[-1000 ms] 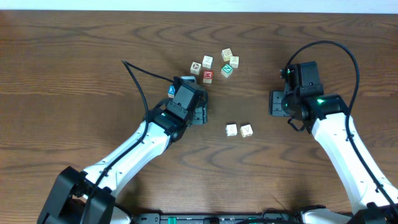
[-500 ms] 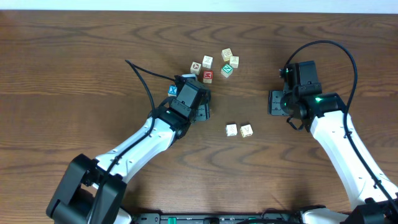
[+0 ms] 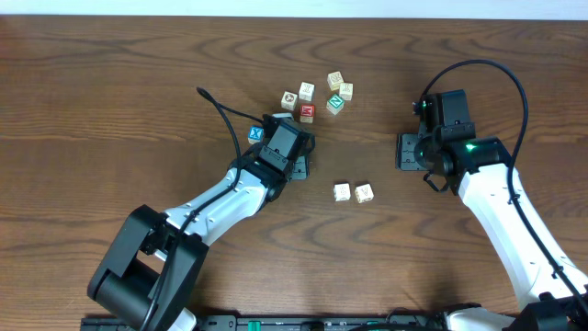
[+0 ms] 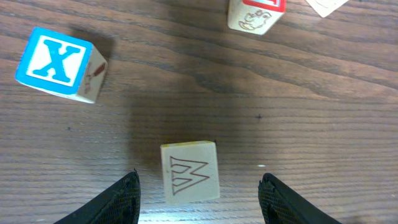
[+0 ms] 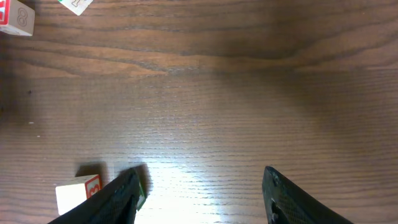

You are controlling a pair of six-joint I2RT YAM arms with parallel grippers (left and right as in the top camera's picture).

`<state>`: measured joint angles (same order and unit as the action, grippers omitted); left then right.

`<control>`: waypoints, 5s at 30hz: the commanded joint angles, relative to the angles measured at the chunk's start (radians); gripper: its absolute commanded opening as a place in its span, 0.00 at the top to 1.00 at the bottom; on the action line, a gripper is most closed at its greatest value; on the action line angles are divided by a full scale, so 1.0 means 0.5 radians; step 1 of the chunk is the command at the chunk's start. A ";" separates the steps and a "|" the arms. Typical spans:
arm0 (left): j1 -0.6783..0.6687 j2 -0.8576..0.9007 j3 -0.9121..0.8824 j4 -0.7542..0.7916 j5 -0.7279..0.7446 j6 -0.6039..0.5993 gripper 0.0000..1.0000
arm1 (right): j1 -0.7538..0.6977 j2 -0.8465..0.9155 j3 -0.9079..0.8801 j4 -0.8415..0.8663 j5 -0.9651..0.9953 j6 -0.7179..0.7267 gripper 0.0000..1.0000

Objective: Lift 4 blocks

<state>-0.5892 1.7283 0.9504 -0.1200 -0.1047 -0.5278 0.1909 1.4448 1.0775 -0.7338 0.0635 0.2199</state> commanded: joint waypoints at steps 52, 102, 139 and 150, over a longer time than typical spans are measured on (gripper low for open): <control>0.003 0.220 0.045 0.183 -0.198 0.073 0.43 | -0.018 0.002 -0.011 0.010 0.020 0.023 0.40; -0.264 0.014 0.045 -0.119 -0.199 -0.044 0.77 | -0.018 0.002 -0.011 0.017 0.021 0.022 0.39; -0.552 0.169 0.035 -0.023 -0.064 -0.343 0.80 | -0.029 0.002 -0.011 0.009 0.020 0.022 0.39; -0.552 0.169 0.035 0.002 -0.023 -0.336 0.75 | -0.029 0.002 -0.011 0.001 0.019 0.022 0.39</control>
<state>-0.8623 1.8000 0.9512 -0.1173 -0.1177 -0.7128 0.1898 1.4448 1.0767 -0.7330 0.0631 0.2199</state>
